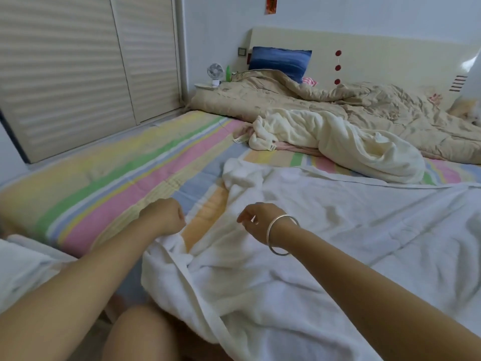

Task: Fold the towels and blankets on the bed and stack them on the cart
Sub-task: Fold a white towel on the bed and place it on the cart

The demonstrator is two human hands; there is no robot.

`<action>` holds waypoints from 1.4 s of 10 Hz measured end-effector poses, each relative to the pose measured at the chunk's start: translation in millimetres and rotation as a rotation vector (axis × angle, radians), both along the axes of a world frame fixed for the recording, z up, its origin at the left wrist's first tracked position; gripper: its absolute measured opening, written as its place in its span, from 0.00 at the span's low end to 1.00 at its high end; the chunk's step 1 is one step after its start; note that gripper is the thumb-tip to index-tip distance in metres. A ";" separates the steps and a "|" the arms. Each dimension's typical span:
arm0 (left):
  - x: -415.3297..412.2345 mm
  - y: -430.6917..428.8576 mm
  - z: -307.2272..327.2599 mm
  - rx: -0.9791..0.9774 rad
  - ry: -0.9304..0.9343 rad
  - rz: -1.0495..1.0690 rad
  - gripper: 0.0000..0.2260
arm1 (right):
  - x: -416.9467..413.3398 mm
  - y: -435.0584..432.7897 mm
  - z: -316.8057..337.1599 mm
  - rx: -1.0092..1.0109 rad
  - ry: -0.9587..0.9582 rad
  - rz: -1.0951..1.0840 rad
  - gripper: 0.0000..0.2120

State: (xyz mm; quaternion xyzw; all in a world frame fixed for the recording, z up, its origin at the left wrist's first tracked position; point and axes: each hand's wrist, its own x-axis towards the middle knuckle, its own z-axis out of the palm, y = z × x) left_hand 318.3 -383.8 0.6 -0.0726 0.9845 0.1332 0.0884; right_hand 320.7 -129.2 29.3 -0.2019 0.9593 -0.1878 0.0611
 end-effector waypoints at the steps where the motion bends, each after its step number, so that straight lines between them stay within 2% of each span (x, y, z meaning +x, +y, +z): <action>1: -8.1 -8.5 -12.6 -0.003 -0.076 -0.106 0.06 | -44.9 -45.0 1.0 -0.090 0.098 0.058 0.11; 2: -14.5 -15.3 -13.5 0.074 -0.133 -0.166 0.10 | -81.5 -84.4 -7.7 0.005 0.079 0.153 0.14; 3: -19.3 -22.2 -9.2 0.163 -0.240 -0.201 0.14 | -105.3 -96.7 -22.0 0.400 0.078 0.158 0.15; 4: -24.9 -25.3 -1.6 0.173 -0.352 -0.270 0.18 | -139.1 -73.8 -36.8 0.608 0.030 -0.099 0.20; 5: -31.7 -25.5 5.1 0.194 -0.419 -0.306 0.23 | -156.8 -50.6 -49.2 0.599 0.094 -0.373 0.26; 6: -35.1 -24.8 10.8 0.214 -0.495 -0.353 0.26 | -162.1 -38.4 -55.7 0.610 0.126 -0.514 0.33; 7: -33.8 -28.1 16.6 0.180 -0.609 -0.427 0.33 | -174.9 -35.1 -69.7 0.439 0.076 -0.649 0.32; 8: -30.5 -34.0 21.8 0.111 -0.711 -0.464 0.28 | -187.1 -30.5 -72.2 0.341 0.087 -0.605 0.19; 9: -29.3 -42.3 30.2 0.087 -0.739 -0.469 0.20 | -191.4 -32.4 -56.5 0.286 0.040 -0.715 0.15; 10: -35.5 -61.1 37.8 0.150 -0.712 -0.447 0.12 | -199.6 -46.0 -36.0 0.237 0.019 -0.774 0.12; 11: -50.7 -87.2 43.9 0.208 -0.481 -0.373 0.21 | -224.3 -53.6 -17.1 -0.013 0.037 -0.874 0.12; 12: -62.4 -113.4 49.3 0.369 -0.221 -0.209 0.21 | -255.9 -48.9 -1.0 -0.501 -0.005 -0.911 0.14; 13: -72.0 -144.1 45.2 0.439 0.038 -0.053 0.21 | -280.7 -44.5 15.3 -1.050 -0.042 -0.860 0.17; 14: -76.3 -170.2 25.7 0.385 0.230 0.107 0.21 | -294.7 -41.0 26.8 -1.250 -0.050 -0.799 0.23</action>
